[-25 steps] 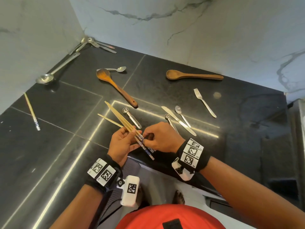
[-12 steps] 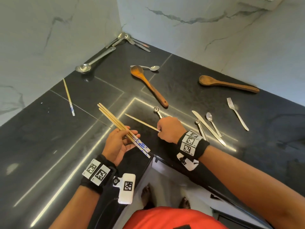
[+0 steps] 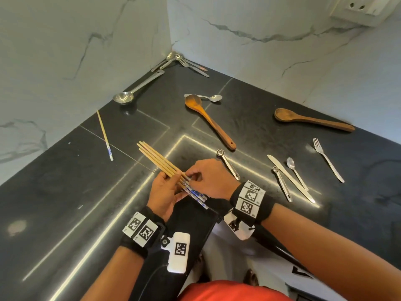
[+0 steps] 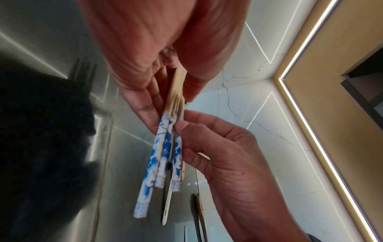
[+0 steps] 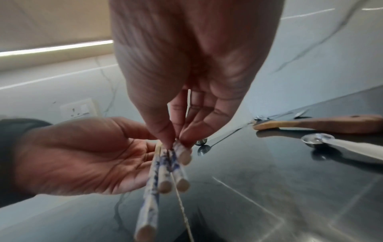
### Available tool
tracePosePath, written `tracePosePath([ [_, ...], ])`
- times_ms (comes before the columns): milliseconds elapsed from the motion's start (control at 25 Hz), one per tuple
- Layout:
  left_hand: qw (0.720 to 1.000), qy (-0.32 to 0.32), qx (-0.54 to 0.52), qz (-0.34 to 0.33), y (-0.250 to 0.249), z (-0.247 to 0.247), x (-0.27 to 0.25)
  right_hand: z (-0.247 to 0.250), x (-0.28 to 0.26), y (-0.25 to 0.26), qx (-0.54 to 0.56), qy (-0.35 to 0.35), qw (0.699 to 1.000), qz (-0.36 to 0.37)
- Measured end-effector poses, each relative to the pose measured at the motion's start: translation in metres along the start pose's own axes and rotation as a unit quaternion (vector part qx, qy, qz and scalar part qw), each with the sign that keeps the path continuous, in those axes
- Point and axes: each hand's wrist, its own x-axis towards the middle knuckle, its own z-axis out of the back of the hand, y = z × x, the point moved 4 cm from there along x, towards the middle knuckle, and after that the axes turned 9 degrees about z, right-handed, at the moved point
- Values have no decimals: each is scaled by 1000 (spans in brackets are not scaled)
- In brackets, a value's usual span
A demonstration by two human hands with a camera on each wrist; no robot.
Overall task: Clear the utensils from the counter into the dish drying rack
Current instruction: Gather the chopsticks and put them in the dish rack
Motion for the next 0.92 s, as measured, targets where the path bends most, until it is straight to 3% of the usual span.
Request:
tracePosePath([
  [120, 1000, -7, -1, -14, -6, 16, 3, -12, 15, 13, -55, 33, 997, 47],
  [360, 998, -51, -29, -33, -27, 61, 5, -14, 79, 23, -38, 23, 998, 48],
  [480, 993, -86, -72, -30, -32, 86, 4, -23, 127, 26, -30, 73, 996, 46],
  [720, 991, -110, -81, -6, -36, 128, -1, -86, 211, 51, -94, 198, 970, 106],
  [920, 987, -137, -82, -5, -36, 150, -9, -129, 243, 71, -159, 215, 955, 125],
])
